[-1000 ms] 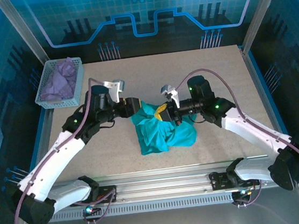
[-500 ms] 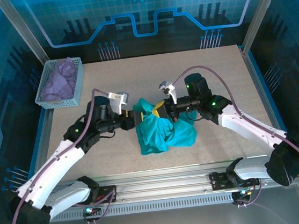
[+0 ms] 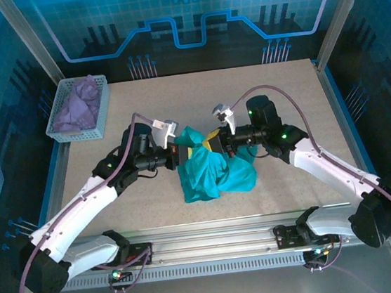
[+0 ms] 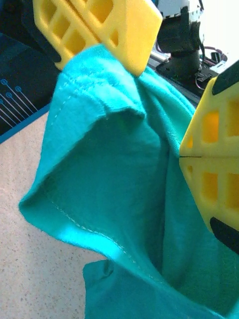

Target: Fold the inside-out t-shirt

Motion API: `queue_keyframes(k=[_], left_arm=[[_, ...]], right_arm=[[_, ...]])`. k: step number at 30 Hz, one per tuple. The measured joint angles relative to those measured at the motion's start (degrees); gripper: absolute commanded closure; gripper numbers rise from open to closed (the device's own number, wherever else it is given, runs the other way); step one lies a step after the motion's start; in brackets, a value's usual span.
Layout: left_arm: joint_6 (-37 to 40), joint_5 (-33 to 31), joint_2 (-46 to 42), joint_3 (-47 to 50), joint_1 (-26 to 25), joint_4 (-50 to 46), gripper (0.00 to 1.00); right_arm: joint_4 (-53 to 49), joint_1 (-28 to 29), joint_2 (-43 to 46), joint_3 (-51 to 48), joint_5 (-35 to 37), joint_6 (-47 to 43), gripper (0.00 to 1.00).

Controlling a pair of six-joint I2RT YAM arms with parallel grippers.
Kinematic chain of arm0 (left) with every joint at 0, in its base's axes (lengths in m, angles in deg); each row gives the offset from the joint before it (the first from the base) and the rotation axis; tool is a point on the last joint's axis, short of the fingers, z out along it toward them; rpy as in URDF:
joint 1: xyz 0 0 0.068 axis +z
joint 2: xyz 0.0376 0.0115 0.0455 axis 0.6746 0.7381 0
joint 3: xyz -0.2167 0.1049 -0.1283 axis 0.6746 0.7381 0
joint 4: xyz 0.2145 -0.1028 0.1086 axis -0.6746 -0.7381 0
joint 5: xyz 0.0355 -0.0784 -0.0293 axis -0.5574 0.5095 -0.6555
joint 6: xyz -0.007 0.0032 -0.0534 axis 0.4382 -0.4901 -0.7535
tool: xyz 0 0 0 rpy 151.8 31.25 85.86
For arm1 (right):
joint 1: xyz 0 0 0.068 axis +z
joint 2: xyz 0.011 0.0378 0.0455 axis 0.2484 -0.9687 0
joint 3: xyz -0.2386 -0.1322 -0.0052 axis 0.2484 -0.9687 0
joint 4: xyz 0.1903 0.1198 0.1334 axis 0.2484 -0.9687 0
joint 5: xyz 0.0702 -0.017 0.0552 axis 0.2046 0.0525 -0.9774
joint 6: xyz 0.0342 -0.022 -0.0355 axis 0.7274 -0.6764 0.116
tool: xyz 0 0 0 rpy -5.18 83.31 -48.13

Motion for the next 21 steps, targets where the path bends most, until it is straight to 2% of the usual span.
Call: queue_keyframes(k=[7, 12, 17, 21], left_arm=[[-2.8, 0.0, -7.1, 1.8, 0.0, 5.6, 1.0], [-3.7, -0.5, -8.9, 2.1, 0.0, 7.0, 1.0], [-4.1, -1.4, -9.4, 3.0, 0.0, 8.1, 1.0], [-4.0, -1.9, -9.4, 3.0, 0.0, 8.5, 1.0]], right_arm=[[-0.3, -0.2, 1.6, -1.6, 1.8, 0.3, 0.86], [0.2, -0.2, 1.6, -2.7, 2.2, 1.2, 0.85], [1.2, 0.1, 1.6, -3.0, 2.9, 2.4, 0.69], [1.1, 2.3, 1.6, -3.8, 8.0, 1.6, 0.56]])
